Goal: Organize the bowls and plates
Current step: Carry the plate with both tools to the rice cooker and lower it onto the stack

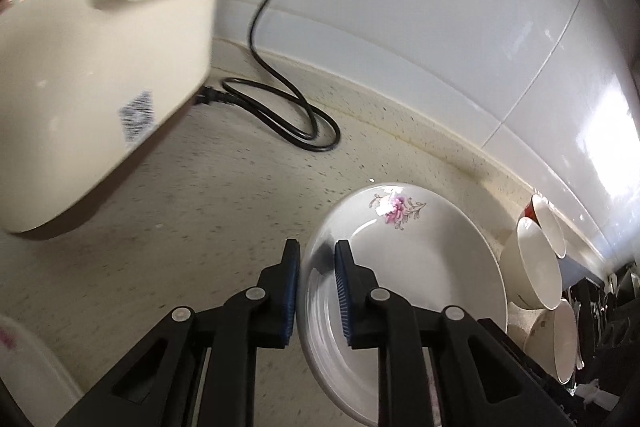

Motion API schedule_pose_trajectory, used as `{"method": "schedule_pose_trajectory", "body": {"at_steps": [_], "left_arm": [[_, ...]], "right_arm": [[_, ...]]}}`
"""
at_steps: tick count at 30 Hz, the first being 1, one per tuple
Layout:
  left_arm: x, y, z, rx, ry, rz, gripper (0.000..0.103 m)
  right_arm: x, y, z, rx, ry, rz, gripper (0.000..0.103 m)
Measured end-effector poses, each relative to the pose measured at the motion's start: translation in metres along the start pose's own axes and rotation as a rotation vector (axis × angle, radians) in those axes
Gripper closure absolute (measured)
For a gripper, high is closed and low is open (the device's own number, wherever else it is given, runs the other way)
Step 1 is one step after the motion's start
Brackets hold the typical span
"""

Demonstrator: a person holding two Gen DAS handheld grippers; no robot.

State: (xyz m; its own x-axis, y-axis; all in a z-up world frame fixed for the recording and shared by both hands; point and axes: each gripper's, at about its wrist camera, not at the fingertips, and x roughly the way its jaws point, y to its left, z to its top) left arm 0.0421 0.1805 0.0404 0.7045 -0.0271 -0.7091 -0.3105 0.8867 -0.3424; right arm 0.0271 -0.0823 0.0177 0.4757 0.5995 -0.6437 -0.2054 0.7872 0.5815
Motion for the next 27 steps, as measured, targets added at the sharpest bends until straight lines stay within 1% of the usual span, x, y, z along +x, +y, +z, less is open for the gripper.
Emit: {"method": "schedule_pose_trajectory", "body": {"at_steps": [2, 6, 9, 13, 17, 23, 27], "left_arm": [[-0.010, 0.004, -0.001, -0.015, -0.021, 0.000, 0.085], [-0.033, 0.004, -0.005, -0.001, -0.080, 0.062, 0.085], [-0.046, 0.006, -0.009, 0.012, -0.098, 0.104, 0.085], [-0.057, 0.018, -0.011, -0.019, -0.101, 0.084, 0.085], [-0.071, 0.023, -0.013, -0.017, -0.135, 0.109, 0.085], [-0.088, 0.036, -0.017, -0.025, -0.152, 0.121, 0.085], [-0.097, 0.045, -0.021, -0.038, -0.165, 0.136, 0.085]], "right_arm": [[0.001, 0.004, -0.001, -0.013, 0.008, 0.020, 0.084], [0.000, 0.012, -0.005, -0.037, 0.025, 0.069, 0.084], [0.002, 0.018, -0.007, -0.046, 0.032, 0.096, 0.084], [0.001, 0.022, -0.008, -0.047, 0.038, 0.151, 0.084], [0.004, 0.034, -0.013, -0.072, 0.052, 0.182, 0.084], [0.007, 0.050, -0.021, -0.103, 0.065, 0.225, 0.084], [0.008, 0.062, -0.028, -0.138, 0.075, 0.235, 0.084]]}}
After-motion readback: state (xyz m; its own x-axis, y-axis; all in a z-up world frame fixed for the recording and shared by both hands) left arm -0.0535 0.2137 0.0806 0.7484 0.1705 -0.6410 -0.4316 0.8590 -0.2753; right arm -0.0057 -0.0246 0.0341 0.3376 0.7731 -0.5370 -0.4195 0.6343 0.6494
